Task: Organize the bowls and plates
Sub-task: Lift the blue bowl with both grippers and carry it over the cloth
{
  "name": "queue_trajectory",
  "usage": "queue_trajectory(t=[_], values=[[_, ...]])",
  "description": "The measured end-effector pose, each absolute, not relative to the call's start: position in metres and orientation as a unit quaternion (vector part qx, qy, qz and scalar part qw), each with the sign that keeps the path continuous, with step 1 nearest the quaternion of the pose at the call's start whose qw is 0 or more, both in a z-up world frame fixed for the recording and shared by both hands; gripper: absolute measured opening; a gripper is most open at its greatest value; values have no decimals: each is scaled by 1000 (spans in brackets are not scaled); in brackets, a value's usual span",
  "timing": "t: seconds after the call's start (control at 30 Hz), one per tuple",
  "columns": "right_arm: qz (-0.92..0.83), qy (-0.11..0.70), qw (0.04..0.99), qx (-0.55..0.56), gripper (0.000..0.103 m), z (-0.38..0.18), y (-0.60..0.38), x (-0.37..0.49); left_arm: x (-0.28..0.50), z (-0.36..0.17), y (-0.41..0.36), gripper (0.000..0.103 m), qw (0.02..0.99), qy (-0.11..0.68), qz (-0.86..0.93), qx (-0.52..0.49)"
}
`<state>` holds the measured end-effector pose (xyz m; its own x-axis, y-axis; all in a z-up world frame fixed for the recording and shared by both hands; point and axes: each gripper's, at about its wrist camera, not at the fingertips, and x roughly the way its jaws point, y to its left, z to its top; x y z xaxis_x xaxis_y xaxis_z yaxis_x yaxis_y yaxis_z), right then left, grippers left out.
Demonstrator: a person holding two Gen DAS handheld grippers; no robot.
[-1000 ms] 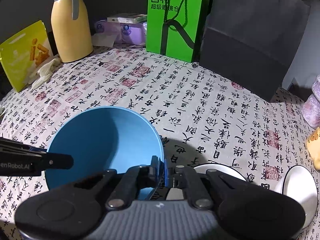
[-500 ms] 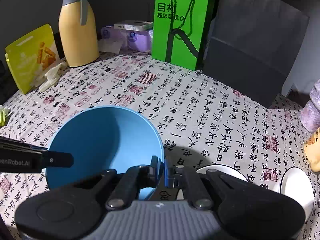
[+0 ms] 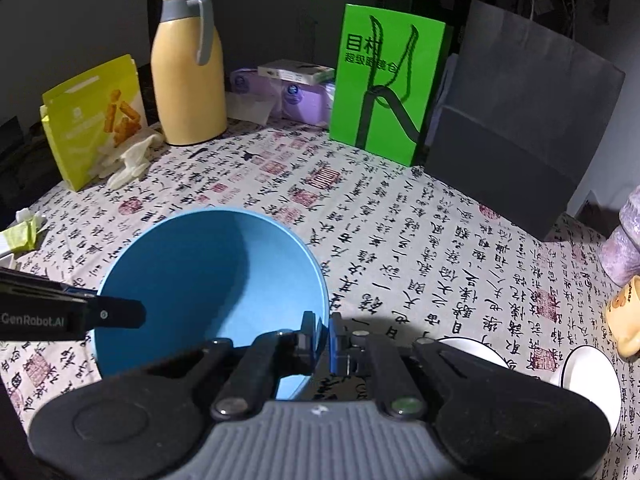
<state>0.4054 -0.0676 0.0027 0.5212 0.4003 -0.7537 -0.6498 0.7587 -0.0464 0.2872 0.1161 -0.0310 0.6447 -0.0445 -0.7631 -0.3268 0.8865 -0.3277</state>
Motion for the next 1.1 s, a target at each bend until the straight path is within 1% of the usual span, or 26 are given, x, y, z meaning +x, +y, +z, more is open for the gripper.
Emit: queue_trajectory(t=[0.5, 1.1], values=[[329, 361, 855, -173, 7, 21, -45, 365, 245, -10, 134, 15, 885, 397, 106, -220], [370, 361, 837, -180, 8, 17, -1, 326, 196, -9, 170, 15, 880, 392, 155, -218]])
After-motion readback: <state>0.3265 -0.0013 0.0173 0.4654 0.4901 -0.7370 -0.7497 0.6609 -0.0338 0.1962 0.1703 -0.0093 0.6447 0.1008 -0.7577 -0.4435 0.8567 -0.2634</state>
